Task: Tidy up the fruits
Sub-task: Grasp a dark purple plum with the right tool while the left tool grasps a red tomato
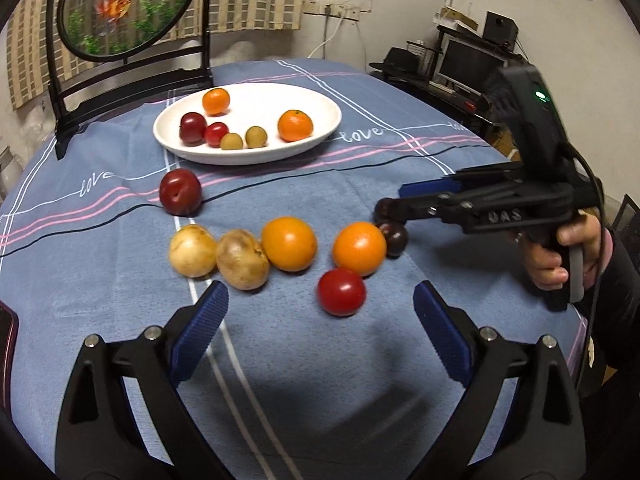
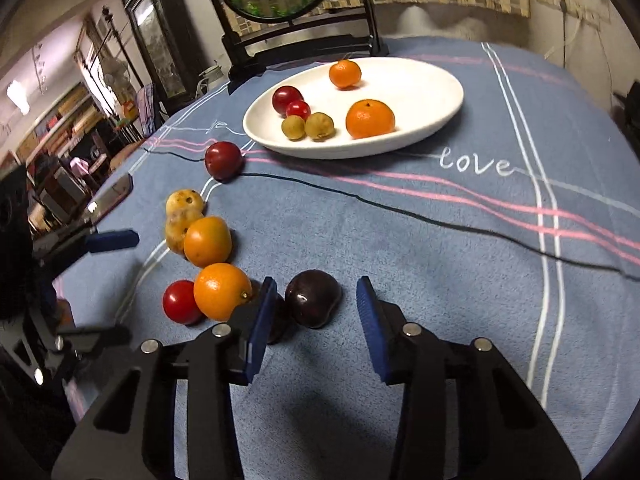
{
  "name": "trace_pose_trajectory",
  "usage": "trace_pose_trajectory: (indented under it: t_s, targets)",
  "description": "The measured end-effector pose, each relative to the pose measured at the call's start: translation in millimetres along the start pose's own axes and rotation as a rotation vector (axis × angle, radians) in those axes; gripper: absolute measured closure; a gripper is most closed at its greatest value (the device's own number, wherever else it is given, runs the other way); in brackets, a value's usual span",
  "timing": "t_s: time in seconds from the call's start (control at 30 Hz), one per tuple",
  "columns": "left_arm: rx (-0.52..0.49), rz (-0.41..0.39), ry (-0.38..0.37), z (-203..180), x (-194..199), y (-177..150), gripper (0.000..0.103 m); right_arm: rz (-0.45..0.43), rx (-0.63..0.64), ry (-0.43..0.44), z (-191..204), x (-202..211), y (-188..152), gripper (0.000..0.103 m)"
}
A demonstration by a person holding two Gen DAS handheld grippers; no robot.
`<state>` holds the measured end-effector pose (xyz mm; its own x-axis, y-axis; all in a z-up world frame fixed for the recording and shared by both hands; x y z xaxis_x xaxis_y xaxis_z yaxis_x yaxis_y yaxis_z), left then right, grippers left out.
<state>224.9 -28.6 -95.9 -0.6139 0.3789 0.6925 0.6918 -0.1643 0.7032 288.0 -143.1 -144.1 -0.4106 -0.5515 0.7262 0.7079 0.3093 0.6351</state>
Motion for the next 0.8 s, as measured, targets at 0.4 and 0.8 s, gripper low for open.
trace_pose_trajectory:
  t_s: [0.4, 0.8]
  targets:
    - [-0.016, 0.022, 0.003, -4.3, -4.5, -3.5, 0.008, 0.057, -0.167, 0.162, -3.8, -9.1, -1.7, 0.067]
    - [-0.019, 0.085, -0.018, -7.2, -23.4, -9.4, 0.019, 0.019, -0.001, -0.105, -5.7, 2.8, -3.8, 0.075]
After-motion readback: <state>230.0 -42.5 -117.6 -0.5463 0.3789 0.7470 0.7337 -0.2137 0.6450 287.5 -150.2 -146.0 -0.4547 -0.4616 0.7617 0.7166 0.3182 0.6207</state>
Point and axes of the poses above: each gripper's, at about its wrist camera, not at the fingertips, and x roughly against the way its jaws point, z to its left, y to its top, the point moved 8 cm from there along -x, roughly the way its jaws point, and after that the axes turned 4 degrees about -y, right-handed, at the moved point
